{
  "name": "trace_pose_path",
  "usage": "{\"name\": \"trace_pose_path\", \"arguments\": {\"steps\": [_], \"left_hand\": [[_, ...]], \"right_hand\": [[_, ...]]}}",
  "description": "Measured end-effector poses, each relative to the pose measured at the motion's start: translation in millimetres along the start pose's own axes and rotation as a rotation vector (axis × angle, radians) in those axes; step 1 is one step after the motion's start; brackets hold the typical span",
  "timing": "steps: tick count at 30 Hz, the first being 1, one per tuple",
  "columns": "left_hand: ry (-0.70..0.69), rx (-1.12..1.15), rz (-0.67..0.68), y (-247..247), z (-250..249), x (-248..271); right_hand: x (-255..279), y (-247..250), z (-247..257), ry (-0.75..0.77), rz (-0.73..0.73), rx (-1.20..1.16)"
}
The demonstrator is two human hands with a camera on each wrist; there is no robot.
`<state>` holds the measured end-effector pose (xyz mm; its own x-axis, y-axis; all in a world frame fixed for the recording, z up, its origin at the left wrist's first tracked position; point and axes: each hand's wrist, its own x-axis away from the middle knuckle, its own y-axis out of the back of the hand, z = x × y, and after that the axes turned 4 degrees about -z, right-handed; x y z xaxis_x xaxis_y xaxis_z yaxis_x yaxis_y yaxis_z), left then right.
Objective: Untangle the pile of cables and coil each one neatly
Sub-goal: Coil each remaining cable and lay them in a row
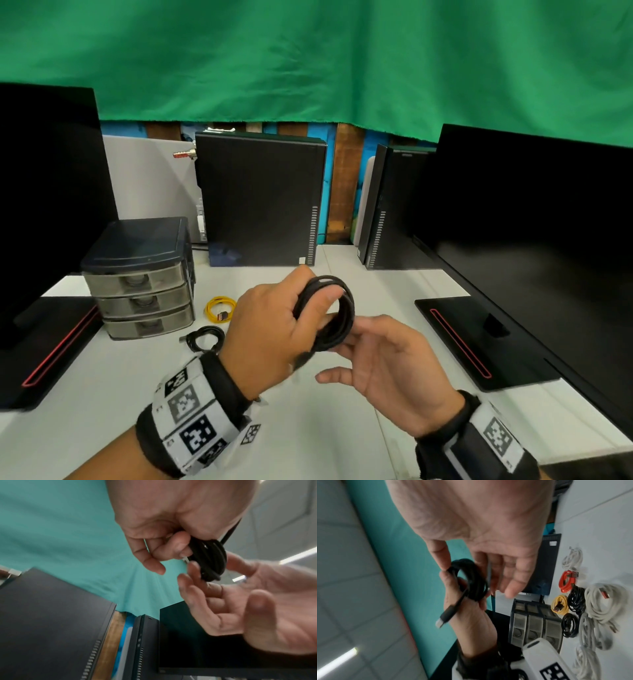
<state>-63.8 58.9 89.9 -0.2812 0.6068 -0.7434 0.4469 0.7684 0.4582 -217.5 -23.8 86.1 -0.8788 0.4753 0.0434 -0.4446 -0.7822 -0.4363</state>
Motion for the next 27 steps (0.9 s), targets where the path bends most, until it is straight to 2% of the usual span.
{"name": "trace_pose_path", "arguments": {"steps": [2, 4, 6, 10, 15, 22, 27], "left_hand": [[-0.063, -0.131, -0.030, -3, -1, 4], [-0.033, -0.123, -0.049, -5, 2, 5], [0.018, -0.049, -0.039, -8, 8, 6], [0.063, -0.031, 0.003, -10, 14, 3], [0.026, -0.023, 0.002, -11, 15, 3], [0.050, 0.040, -0.065, -15, 14, 5], [0.255, 0.117, -0.163, 4, 21, -16]], "right_hand": [[1, -8, -5, -0.030, -0.074, 0.176], [4, -16, -11, -0.067, -0.094, 0.265], [5, -23, -16, -0.054, -0.104, 0.243], [6, -22, -14, 0.047, -0.223, 0.190], [7, -26, -17, -0.062, -0.292, 0.139], [4, -20, -19, -0.099, -0.209, 0.063], [13, -25, -15, -0.001, -0.087, 0.178]]}}
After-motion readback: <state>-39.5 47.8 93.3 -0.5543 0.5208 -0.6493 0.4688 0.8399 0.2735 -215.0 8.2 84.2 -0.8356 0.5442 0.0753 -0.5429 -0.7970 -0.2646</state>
